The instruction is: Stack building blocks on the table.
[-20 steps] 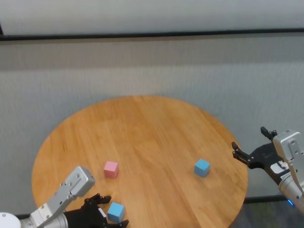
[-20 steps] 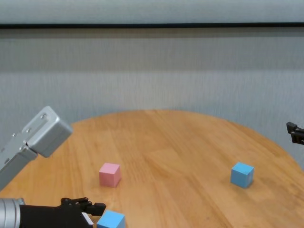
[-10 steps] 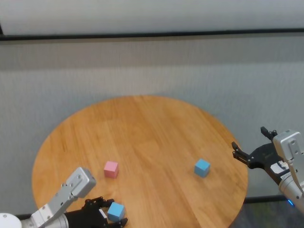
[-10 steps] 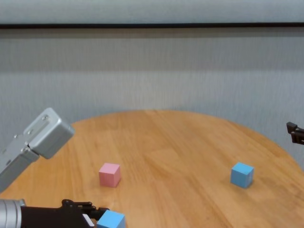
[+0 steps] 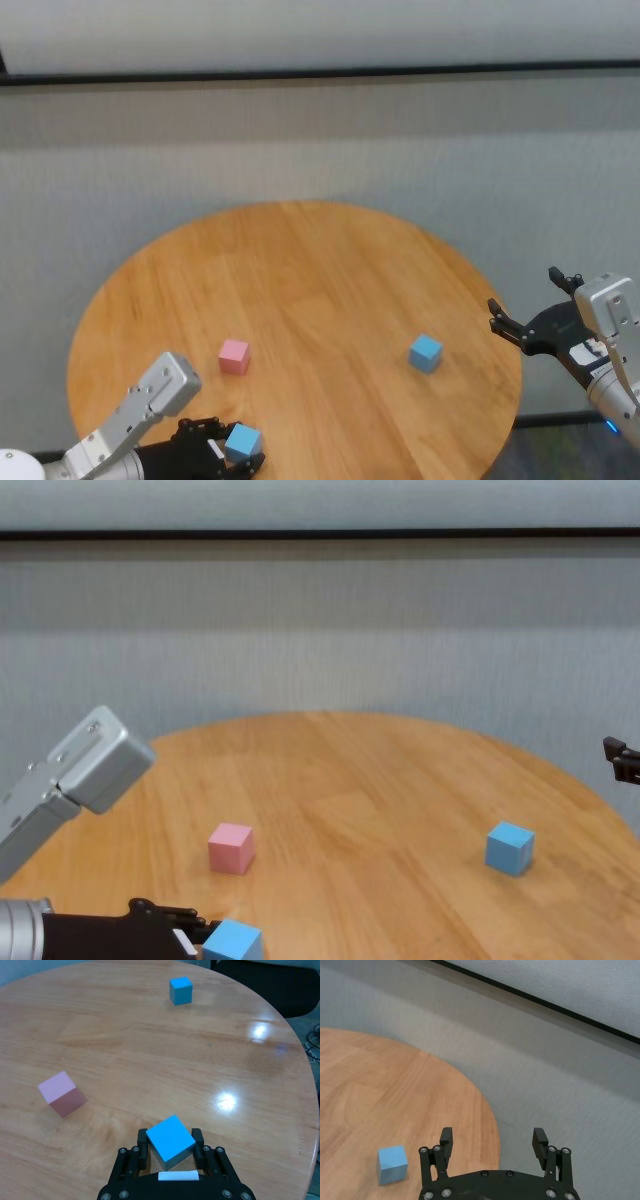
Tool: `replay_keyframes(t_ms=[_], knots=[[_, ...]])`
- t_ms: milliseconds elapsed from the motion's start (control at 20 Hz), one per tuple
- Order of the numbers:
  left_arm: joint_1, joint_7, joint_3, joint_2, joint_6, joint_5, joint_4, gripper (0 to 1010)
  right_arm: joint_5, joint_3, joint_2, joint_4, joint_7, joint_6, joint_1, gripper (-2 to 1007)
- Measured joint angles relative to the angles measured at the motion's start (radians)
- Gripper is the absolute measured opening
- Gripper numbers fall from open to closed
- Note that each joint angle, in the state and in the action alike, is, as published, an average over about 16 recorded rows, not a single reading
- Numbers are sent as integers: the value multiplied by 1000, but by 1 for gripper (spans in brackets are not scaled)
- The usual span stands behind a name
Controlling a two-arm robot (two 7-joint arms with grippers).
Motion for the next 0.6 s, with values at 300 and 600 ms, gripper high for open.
replay_keyframes(t_ms=[300, 600], knots=[[1, 2, -6, 0, 2, -2, -5, 543, 0, 0, 0, 0, 0, 0, 0, 1000], [-15, 4, -18, -5, 9, -15, -20, 543, 0, 0, 0, 0, 0, 0, 0, 1000]])
